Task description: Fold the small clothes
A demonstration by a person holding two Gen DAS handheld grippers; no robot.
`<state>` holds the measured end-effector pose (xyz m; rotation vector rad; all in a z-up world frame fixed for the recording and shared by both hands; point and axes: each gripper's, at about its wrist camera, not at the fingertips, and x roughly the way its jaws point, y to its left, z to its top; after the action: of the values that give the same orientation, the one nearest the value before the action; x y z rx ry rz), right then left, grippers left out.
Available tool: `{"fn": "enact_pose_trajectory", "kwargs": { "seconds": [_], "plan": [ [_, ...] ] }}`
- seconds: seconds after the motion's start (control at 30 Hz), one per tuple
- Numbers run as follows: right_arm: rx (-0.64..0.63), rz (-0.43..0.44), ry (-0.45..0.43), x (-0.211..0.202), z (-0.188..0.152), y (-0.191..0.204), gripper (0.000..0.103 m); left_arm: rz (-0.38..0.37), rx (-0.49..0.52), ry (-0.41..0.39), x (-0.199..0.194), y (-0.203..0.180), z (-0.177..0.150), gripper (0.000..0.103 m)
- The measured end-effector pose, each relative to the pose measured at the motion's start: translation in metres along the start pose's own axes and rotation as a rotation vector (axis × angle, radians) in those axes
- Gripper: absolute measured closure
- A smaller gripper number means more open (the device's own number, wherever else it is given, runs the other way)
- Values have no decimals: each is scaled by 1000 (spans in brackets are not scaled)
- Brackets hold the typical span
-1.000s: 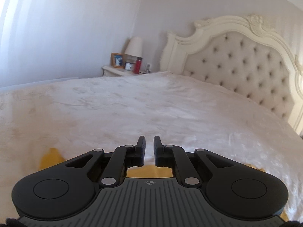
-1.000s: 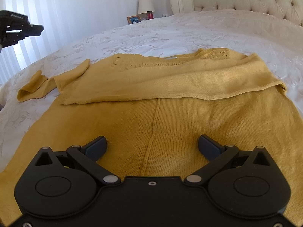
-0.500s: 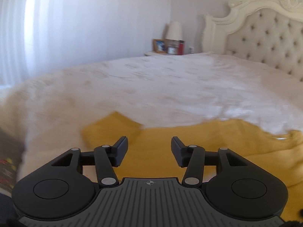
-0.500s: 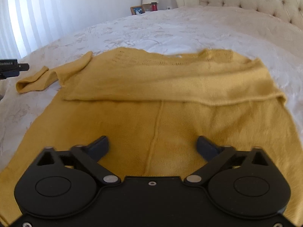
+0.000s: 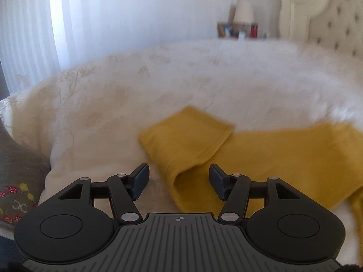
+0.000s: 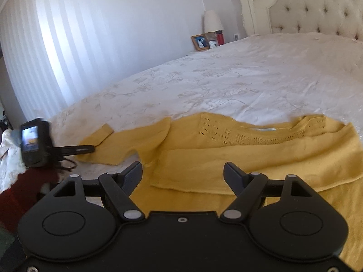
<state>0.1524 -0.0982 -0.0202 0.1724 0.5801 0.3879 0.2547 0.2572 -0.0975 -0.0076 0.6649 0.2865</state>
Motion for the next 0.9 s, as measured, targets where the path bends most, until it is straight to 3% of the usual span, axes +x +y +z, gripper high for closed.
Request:
{"fn": "enact_pose_trajectory", "kwargs": {
  "seconds": [0.3, 0.37, 0.43, 0.57, 0.7, 0.9],
  "plan": [
    [62, -4, 23, -5, -15, -22, 23, -92, -128, -9, 3, 26, -11, 47],
    [76, -2, 19, -5, -18, -26, 23, -137, -159, -4, 5, 31, -8, 64],
    [88, -1, 18, -5, -19, -31, 23, -178, -194, -5, 7, 36, -2, 91],
    [128, 7, 13, -7, -21, -44, 23, -252, -255, -68, -13, 32, 17, 99],
    [164, 3, 3, -11, -21, -60, 23, -366, -229, -143, -50, 0, 47, 99],
    [232, -14, -18, -26, -23, -88, 23, -596, -96, -234, -112, -97, 84, 99]
  ]
}}
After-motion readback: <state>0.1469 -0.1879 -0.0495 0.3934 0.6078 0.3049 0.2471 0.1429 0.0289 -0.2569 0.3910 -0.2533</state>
